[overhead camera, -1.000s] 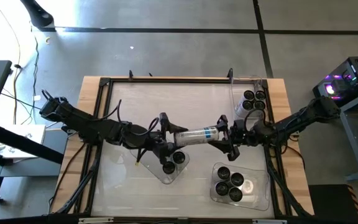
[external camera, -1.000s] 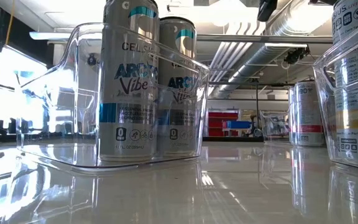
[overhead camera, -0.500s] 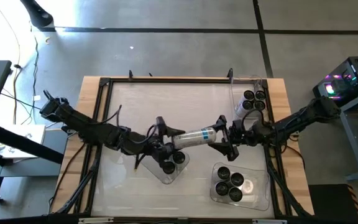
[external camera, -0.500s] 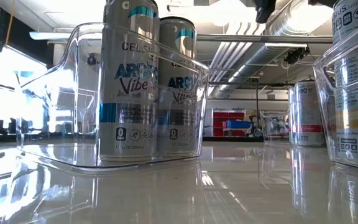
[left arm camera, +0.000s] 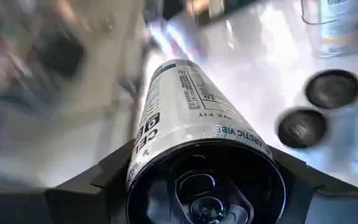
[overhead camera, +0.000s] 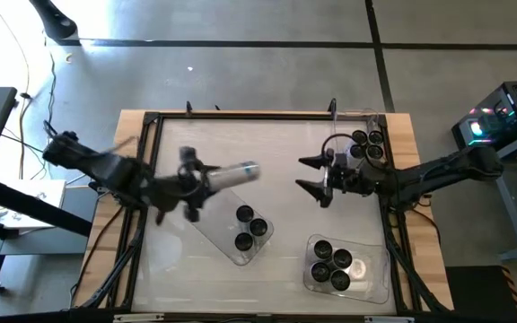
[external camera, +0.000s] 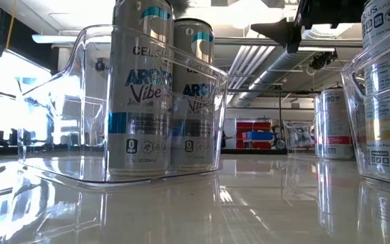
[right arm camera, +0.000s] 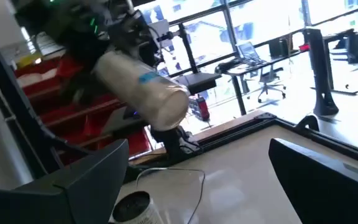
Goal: Sort soda cans
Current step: Adjust the white-blue soda can in the bottom left transparent bin
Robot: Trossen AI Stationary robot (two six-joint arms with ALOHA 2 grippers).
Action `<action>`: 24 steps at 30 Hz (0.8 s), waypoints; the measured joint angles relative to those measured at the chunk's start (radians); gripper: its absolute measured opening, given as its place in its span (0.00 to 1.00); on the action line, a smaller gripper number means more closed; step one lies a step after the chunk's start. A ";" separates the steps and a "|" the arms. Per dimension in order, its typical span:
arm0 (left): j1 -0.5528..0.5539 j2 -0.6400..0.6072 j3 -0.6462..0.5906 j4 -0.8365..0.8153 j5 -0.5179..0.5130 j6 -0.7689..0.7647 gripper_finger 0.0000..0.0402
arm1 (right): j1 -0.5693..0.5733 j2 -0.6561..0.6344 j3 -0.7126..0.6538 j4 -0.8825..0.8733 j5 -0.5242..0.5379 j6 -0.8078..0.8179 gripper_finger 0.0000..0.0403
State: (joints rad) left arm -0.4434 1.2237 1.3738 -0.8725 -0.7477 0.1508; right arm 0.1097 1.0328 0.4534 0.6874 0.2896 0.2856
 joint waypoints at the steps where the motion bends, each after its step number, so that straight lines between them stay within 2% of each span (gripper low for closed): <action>1: 0.000 -0.001 0.053 -0.105 0.033 -0.108 0.61 | 0.000 0.000 0.000 -0.001 -0.007 -0.014 0.95; 3: 0.002 0.005 0.159 -0.284 0.144 -0.315 0.61 | 0.000 0.000 0.000 -0.003 -0.011 -0.034 0.95; 6: 0.021 0.046 0.250 -0.511 0.404 -0.564 0.61 | 0.000 0.000 0.000 -0.003 -0.012 -0.052 0.95; 7: 0.024 0.064 0.259 -0.554 0.480 -0.623 0.61 | 0.000 0.000 0.000 -0.003 -0.012 -0.059 0.95; 9: 0.024 0.110 0.260 -0.585 0.567 -0.702 0.61 | 0.000 0.000 0.000 0.004 -0.012 -0.062 0.95; 13: 0.023 0.209 0.261 -0.644 0.615 -0.729 0.61 | 0.003 0.001 0.000 0.004 -0.013 -0.059 0.95; 18: 0.023 0.373 0.261 -0.586 0.642 -0.635 0.61 | 0.018 0.002 0.000 0.004 -0.017 -0.070 0.95; 24: 0.025 0.509 0.263 -0.482 0.681 -0.531 0.62 | 0.042 0.002 0.000 -0.004 -0.017 -0.081 0.95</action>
State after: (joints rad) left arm -0.4189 1.7330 1.6365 -1.3545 -0.0666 -0.3799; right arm 0.1521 1.0348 0.4534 0.6838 0.2724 0.2043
